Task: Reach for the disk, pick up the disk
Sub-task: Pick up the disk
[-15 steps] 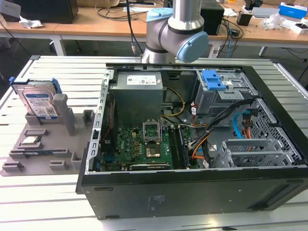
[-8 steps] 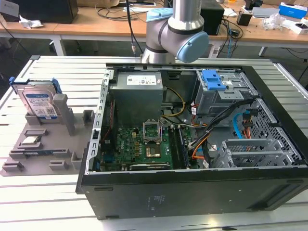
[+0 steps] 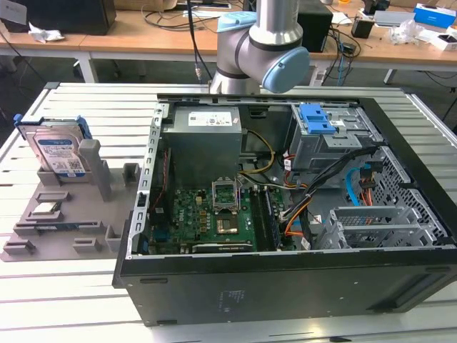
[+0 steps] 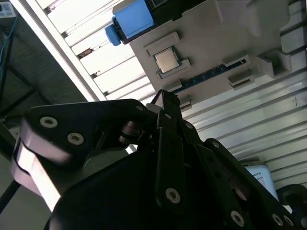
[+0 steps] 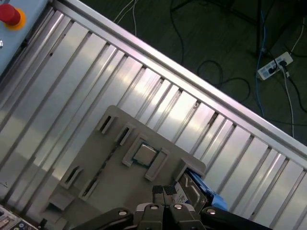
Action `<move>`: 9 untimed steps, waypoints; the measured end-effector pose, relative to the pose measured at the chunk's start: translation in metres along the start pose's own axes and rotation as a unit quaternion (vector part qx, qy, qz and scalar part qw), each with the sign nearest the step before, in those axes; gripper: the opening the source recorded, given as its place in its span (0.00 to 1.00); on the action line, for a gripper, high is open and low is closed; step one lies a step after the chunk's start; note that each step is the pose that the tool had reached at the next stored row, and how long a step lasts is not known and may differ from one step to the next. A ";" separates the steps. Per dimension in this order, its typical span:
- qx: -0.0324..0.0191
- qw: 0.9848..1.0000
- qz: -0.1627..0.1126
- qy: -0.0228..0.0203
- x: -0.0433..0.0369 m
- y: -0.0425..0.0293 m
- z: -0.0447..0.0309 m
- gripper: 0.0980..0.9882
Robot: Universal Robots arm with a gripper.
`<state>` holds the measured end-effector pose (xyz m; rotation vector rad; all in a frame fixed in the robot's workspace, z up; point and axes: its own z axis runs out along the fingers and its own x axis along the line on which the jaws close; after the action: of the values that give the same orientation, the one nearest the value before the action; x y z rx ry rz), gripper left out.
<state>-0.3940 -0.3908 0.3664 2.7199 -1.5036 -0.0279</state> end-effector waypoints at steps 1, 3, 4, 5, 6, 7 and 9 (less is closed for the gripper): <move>0.000 1.000 0.009 0.000 0.0000 0.0000 0.0000 0.01; 0.000 1.000 0.027 -0.001 0.0000 0.0000 0.0002 0.01; 0.000 0.999 0.037 -0.001 0.0000 0.0000 0.0003 0.01; 0.000 0.999 0.044 -0.002 0.0000 0.0000 0.0004 0.01; 0.000 0.999 0.053 -0.002 0.0000 0.0000 0.0005 0.01; 0.000 0.998 0.061 -0.002 0.0000 0.0000 0.0006 0.01; 0.000 0.996 0.085 -0.003 0.0000 0.0000 0.0008 0.01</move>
<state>-0.3940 -0.3908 0.3656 2.5839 -1.7296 -0.0324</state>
